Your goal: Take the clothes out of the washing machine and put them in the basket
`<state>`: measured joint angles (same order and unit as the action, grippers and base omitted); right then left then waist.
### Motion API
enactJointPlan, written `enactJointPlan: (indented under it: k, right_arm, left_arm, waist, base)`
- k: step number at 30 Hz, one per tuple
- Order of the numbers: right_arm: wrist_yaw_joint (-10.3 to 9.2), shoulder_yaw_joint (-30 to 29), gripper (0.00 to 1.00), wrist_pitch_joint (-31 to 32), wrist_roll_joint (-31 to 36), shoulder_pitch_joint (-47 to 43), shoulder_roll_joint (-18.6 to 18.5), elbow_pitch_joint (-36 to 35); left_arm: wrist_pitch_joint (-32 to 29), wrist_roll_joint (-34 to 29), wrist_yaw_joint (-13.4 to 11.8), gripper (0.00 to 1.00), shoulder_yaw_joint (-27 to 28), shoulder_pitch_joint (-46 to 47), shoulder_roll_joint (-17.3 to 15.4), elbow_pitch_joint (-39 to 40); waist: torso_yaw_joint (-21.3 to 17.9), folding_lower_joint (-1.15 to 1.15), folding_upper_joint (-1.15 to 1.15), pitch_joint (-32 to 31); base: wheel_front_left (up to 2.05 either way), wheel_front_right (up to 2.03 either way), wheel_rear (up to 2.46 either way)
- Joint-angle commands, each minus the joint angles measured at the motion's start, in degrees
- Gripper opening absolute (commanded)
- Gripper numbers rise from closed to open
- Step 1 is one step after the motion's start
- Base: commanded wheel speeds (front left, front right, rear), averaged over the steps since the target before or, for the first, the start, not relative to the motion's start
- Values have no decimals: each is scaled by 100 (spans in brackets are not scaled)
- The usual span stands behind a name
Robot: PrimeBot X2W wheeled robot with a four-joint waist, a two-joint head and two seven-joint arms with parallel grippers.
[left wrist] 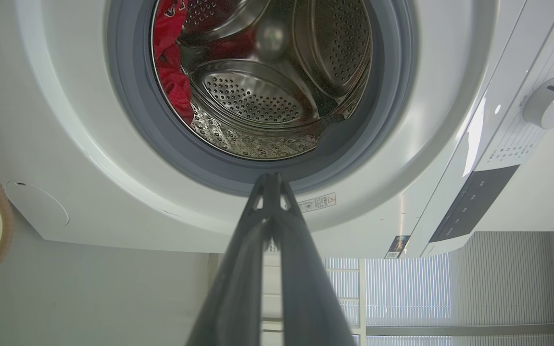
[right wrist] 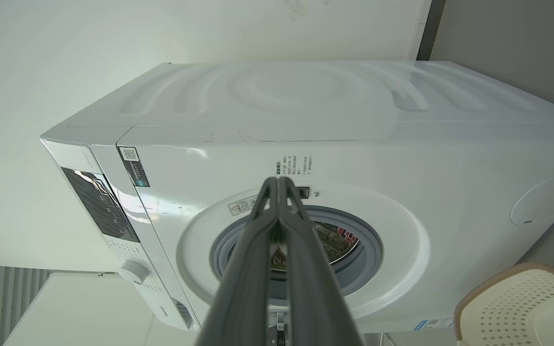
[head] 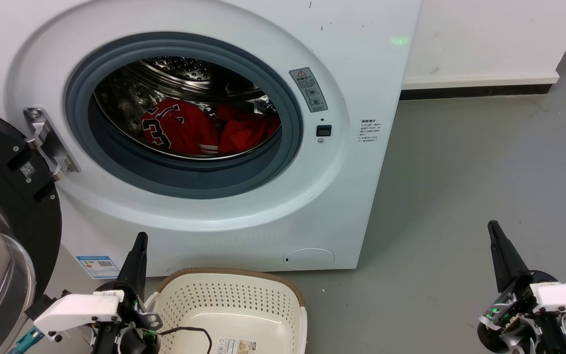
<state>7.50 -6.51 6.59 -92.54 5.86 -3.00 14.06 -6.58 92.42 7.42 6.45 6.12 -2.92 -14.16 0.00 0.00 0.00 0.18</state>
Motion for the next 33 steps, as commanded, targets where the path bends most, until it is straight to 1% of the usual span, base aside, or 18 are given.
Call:
enactJointPlan:
  k: [1,14,15,19,27,33]
  right_arm:
    - [-2,5,0,2,26,77,22,7]
    - [-2,5,0,2,27,77,22,7]
    - [0,0,100,-1,0,-2,0,7]
    - [0,20,100,-25,7,-128,3,136]
    - [0,78,100,-262,132,-200,4,-54]
    - [0,-18,100,-424,308,-221,5,-86]
  left_arm:
    - [-9,-1,19,0,15,30,8,9]
    - [-9,-1,19,0,15,30,8,9]
    - [1,0,-1,100,-2,-2,1,-9]
    - [27,-13,-3,100,-36,-136,13,-143]
    - [263,-149,-2,100,-75,-208,12,35]
    - [426,-341,-1,100,-18,-241,11,87]
  waist:
    - [0,0,0,0]
    - [0,0,0,0]
    - [0,0,0,0]
    - [0,0,0,3]
    - [-8,0,0,17]
    - [-17,0,0,36]
  base:
    - [0,0,0]
    - [0,0,0]
    - [0,0,0]
    - [0,0,0]
    - [0,0,0]
    - [0,0,0]
